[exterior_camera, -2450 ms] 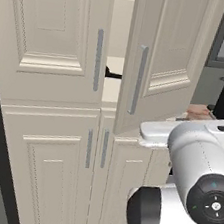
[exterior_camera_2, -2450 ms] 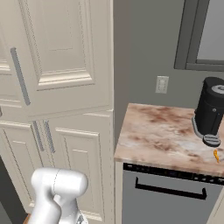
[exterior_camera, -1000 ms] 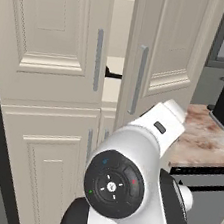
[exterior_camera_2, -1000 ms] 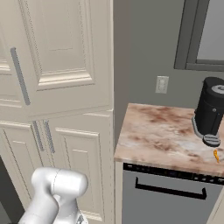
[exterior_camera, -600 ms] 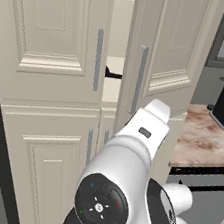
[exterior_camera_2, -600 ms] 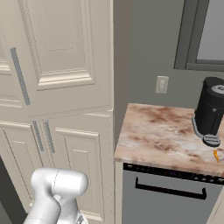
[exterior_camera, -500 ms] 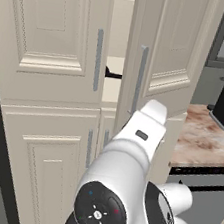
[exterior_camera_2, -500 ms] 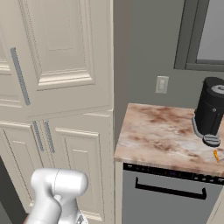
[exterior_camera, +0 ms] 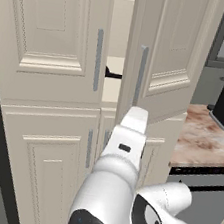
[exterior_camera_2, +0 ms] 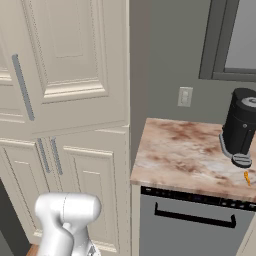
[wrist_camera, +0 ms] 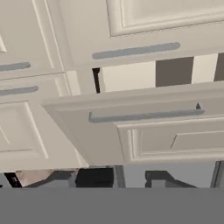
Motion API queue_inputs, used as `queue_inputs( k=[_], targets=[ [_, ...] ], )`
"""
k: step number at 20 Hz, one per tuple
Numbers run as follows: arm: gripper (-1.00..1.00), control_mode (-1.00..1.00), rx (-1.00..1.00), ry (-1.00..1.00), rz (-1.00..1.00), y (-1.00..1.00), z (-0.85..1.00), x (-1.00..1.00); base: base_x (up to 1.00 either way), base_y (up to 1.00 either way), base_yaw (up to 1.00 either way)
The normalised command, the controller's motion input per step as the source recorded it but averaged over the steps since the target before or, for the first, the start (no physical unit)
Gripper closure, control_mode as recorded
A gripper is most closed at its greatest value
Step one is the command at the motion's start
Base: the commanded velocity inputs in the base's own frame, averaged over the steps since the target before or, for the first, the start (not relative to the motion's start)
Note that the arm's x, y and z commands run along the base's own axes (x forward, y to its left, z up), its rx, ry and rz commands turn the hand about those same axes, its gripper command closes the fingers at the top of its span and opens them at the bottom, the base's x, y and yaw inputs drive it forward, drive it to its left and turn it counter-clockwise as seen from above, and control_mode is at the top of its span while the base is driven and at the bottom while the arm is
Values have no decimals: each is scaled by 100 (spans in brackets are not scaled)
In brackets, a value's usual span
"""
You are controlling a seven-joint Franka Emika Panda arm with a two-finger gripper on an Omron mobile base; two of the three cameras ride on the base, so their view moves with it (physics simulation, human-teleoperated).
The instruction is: Retrieve the pan from the cabinet, then place the raw meat into the pan to avoid contamination.
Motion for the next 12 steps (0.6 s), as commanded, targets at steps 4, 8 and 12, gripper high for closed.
queue_inputs(
  k=[4,8,12],
  targets=[
    [-100,-100,-10,0,-4,0,-6,19,0,0,0],
    [-100,-100,-10,0,-9,3,0,23,0,0,0],
    [-100,-100,-7,0,-9,11,0,30,0,0,0]
  ],
)
